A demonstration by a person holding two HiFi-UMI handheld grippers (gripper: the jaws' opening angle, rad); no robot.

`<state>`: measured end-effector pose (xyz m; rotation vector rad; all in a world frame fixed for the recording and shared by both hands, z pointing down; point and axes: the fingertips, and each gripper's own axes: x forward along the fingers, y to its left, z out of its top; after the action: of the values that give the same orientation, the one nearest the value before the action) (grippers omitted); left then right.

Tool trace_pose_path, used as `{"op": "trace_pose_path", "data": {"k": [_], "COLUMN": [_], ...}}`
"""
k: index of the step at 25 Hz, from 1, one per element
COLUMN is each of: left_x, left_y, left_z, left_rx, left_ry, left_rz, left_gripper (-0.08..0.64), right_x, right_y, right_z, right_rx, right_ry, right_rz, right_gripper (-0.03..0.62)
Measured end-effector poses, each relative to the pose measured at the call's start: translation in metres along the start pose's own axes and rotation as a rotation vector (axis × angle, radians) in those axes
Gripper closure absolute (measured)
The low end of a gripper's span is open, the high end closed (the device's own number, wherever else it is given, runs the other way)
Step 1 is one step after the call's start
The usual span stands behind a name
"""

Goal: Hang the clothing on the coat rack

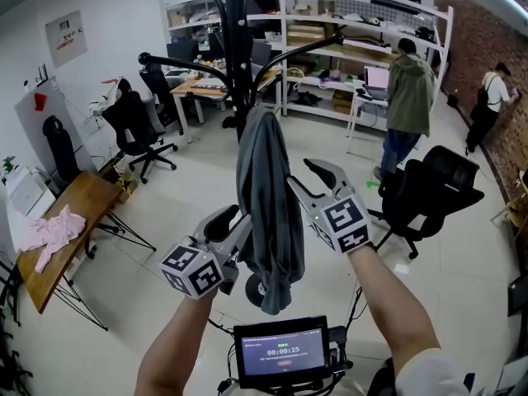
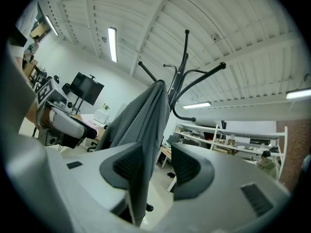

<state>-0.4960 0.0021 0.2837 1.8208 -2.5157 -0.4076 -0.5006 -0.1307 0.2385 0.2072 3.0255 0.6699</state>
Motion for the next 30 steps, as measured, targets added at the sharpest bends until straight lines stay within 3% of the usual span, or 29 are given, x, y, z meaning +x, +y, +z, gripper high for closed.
{"op": "trace_pose_path", "data": {"k": [9,20,30], "left_x": [-0.007,-0.024,-0.041], "left_y": [-0.02,-0.042,-0.055], "left_z": [-0.002,-0.019,-0.036], "left_rx": [-0.012,-0.088,-0.107], "left_ry": [-0.012,-0.025,0.001], "left_rz": [-0.013,-0.03,-0.038], "left_gripper": [0.408,0.428,0.505], "right_x": [-0.02,-0.049,-0.081], "right_y": [0.017,0.047,0.068], "right_z": [-0.001,-0.018,-0.035], "right_rx": [0.03,0.038,0.168], "right_ry": [-0.004,0.025,0.03], "right_rz": [0.025,0.061,0.088], "right_gripper": [0.393,0.394,0.44]}}
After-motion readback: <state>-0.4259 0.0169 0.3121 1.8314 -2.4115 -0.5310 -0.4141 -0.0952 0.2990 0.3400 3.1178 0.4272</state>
